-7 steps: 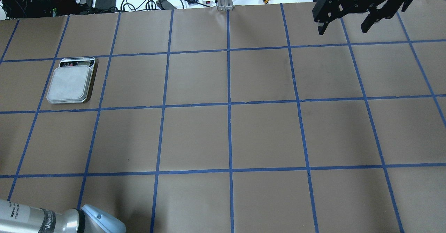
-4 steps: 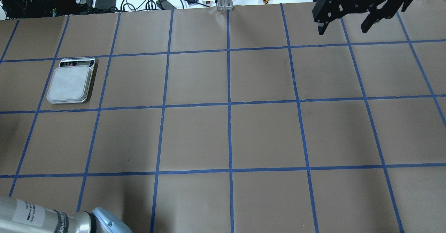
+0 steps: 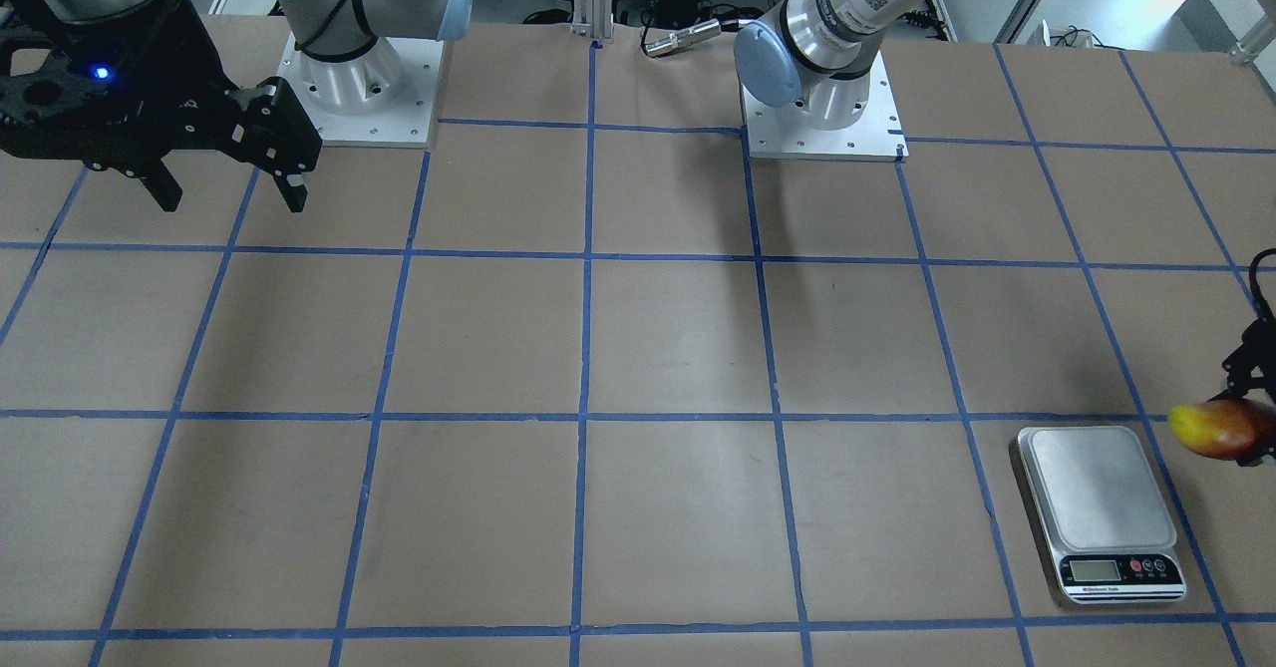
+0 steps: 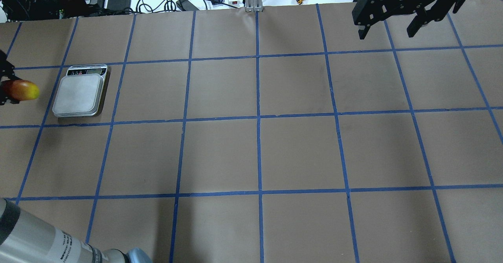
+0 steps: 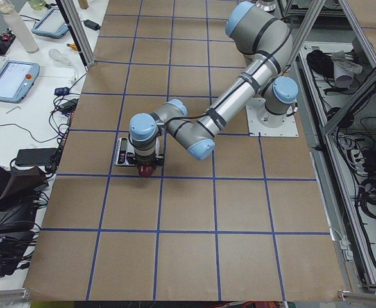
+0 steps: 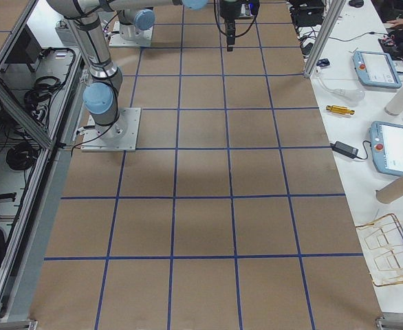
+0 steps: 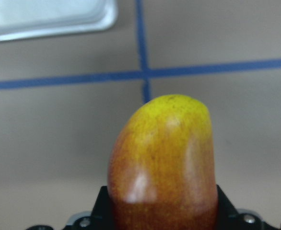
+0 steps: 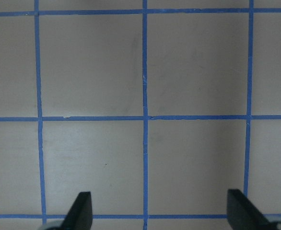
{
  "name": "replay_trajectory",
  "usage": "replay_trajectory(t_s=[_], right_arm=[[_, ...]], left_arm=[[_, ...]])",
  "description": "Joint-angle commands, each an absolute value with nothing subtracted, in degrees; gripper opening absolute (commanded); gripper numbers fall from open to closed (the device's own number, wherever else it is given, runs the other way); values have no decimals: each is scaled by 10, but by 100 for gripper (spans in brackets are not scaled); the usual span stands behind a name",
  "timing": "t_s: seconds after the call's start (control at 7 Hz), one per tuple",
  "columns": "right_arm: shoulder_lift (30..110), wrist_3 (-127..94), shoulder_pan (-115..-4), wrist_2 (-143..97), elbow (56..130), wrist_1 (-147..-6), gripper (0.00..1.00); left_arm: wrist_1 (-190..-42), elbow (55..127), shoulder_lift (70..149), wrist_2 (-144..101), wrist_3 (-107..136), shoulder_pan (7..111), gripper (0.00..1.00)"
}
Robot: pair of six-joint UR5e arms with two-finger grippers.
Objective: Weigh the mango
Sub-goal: 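Carry the mango with the left gripper over the white scale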
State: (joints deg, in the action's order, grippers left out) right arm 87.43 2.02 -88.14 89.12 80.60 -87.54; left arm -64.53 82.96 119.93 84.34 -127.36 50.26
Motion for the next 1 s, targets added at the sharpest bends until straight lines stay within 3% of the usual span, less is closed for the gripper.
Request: replay_trajectory(t_s=[0.0,0.71,0.86], right_arm=[[874,20,-881,891,806,-875,100],[874,20,-881,892,806,-875,100],[874,20,-882,891,806,-875,100]], left_arm=[[-646,830,1210,834,-1201,560,0],[-628,838,1250,830,-1206,560,1],[-628,838,1252,829,-1200,560,94]])
